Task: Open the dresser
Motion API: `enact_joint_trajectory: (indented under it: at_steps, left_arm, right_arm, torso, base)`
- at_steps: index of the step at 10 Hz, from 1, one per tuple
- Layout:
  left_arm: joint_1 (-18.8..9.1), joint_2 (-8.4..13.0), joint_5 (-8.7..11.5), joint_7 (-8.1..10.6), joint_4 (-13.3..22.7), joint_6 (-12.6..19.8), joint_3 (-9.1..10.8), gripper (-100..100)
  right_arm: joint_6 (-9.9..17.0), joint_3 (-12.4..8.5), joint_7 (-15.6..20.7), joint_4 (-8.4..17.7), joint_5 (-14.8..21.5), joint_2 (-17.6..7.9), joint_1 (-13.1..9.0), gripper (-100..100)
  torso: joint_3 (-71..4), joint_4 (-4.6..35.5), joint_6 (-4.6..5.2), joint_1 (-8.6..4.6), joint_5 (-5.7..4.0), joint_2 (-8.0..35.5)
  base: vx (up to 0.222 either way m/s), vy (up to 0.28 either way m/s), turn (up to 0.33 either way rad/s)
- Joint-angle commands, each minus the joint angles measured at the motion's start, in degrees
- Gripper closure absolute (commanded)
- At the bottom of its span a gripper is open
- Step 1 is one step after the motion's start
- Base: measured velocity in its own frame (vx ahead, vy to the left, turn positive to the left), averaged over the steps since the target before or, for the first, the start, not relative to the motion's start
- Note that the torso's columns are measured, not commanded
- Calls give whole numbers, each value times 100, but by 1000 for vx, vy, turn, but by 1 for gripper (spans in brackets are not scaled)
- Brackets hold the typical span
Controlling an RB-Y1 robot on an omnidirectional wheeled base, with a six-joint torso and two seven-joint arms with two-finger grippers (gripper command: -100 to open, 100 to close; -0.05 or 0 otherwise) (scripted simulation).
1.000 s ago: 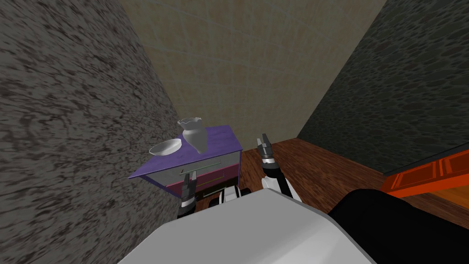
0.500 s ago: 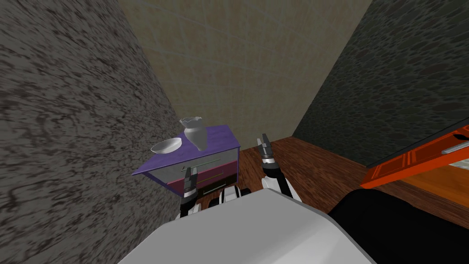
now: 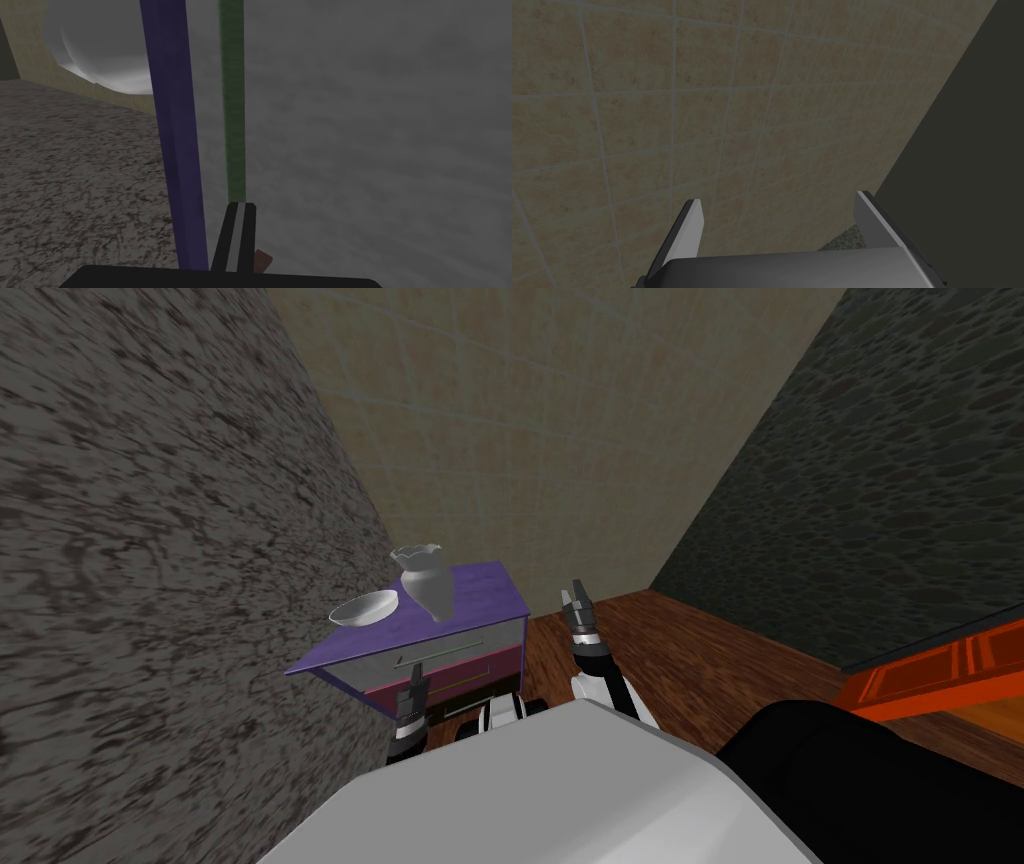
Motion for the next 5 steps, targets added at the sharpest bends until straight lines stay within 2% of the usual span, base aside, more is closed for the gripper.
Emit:
enact_joint_trajectory:
  at_steps: [1, 3, 4, 5]
  left_arm:
    - [217, 29, -54, 103, 34, -254, -72, 100]
    - [409, 41, -100, 178, 16, -424, -131, 100]
    - [346, 35, -87, 145, 11, -344, -113, 100]
    - [340, 223, -86, 157, -7, -351, -116, -100]
  right_arm:
    - [0, 0, 0, 0, 0, 0, 0, 0]
    - [0, 0, 0, 0, 0, 0, -1, 0]
    - [0, 0, 0, 0, 0, 0, -1, 0]
    - [0, 0, 0, 0, 0, 0, -2, 0]
  torso:
    - [7, 3, 0, -1, 0, 11]
    - [6, 2, 0, -6, -2, 8]
    - [2, 0, -1, -4, -1, 2]
    - [4, 2, 1, -1, -1, 7]
  base:
    - [65, -16, 84]
    - [61, -17, 64]
    - [25, -6, 12]
    - [-1, -11, -1]
